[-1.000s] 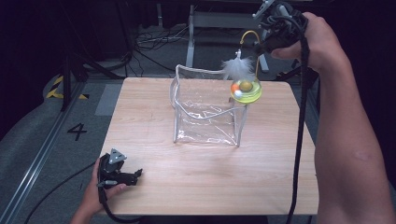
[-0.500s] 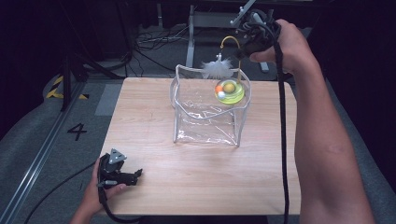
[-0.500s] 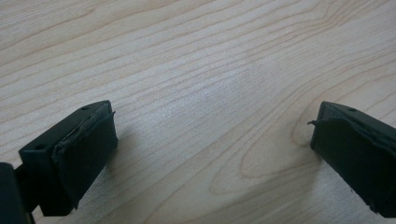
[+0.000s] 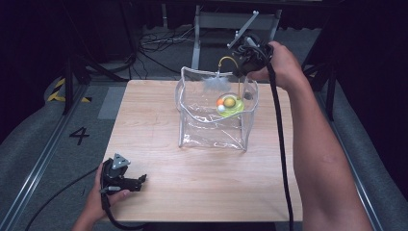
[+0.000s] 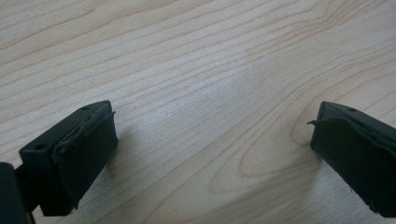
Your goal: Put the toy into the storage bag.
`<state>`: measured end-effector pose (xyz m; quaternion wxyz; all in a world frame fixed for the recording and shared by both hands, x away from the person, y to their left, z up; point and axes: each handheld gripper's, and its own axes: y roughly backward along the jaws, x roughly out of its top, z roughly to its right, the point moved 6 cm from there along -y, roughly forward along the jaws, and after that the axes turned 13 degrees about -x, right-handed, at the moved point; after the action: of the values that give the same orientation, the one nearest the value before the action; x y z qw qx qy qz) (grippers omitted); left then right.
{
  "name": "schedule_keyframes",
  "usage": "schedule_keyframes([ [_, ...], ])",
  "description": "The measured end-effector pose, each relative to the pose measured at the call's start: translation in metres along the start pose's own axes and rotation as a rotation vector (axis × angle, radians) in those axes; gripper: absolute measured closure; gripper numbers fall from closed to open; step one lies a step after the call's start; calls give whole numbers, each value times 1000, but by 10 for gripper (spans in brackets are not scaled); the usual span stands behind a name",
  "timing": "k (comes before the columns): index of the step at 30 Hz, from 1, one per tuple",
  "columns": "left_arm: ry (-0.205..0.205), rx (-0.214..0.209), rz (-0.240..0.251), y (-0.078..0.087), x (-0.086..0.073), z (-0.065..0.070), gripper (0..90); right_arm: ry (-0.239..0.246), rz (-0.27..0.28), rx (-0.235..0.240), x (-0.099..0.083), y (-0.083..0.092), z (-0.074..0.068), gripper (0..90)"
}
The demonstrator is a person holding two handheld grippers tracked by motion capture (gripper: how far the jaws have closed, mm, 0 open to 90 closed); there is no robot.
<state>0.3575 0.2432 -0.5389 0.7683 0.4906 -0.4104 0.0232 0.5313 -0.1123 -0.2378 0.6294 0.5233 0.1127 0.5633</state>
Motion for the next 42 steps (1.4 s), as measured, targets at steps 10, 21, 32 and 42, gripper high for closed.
schedule_keyframes([
  [10,3,0,4,0,0,0,8,14,-34,34,-21,-28,-17,880],
  [21,-2,0,1,0,0,0,7,30,-66,118,-49,-53,-30,879],
  [32,-1,0,1,0,0,0,7,24,-106,148,-68,-62,-34,876],
  [42,1,-1,3,0,0,0,7,6,-97,139,-72,-56,-29,843],
])
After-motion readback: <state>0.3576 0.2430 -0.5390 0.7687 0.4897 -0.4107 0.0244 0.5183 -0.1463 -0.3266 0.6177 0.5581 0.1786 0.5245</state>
